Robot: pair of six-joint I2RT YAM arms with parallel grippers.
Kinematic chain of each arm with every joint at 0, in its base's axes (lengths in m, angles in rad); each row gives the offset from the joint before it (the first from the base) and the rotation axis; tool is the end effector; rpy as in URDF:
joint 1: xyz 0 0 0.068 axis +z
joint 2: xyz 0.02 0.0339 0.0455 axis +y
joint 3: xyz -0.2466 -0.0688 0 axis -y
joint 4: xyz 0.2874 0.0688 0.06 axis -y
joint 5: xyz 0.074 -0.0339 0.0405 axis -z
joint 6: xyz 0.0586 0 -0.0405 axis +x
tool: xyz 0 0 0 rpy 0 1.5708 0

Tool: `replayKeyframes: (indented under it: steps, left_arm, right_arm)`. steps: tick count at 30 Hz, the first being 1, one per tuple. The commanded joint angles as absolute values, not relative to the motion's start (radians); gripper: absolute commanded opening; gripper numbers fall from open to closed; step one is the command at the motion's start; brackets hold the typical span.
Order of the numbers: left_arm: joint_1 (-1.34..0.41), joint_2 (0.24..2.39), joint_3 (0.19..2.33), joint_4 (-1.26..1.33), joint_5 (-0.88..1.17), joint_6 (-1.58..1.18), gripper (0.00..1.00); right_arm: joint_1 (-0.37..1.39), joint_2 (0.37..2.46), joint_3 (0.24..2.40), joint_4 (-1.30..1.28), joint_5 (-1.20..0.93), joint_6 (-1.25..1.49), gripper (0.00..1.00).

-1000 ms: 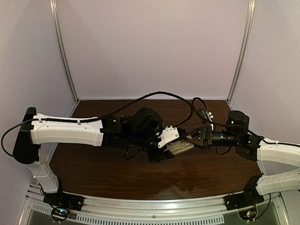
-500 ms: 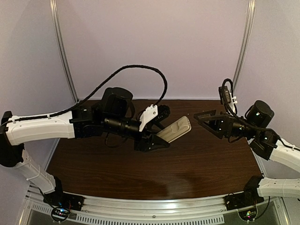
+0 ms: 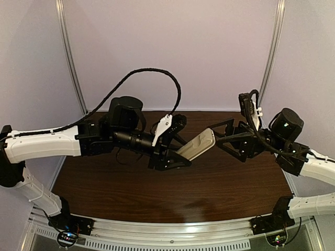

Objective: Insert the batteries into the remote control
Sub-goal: Pass from the left arm to the right

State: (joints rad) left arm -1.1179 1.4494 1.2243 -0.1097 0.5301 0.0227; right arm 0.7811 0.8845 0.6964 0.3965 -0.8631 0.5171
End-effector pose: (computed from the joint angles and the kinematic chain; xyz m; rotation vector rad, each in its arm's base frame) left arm 0.1490 -0.3738 0.3117 1.4199 1.4911 -1.2168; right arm 0.1582 0.2196 0.3327 -1.0039 1.3244 1.6076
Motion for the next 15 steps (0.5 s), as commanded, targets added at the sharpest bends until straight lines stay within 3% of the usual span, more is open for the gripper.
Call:
replayKeyframes:
  steps: [1,15]
  left_arm:
    - [-1.111,1.446,1.221,-0.015,0.592,0.004,0.33]
    - [-1.100,1.468,1.207,0.050,0.631,-0.093,0.34]
  right_arm:
    - [0.836,0.900,0.719,0.425,-0.842,0.461,0.97]
    - [0.935,0.885,0.776,0.293,-0.664,0.300,0.79]
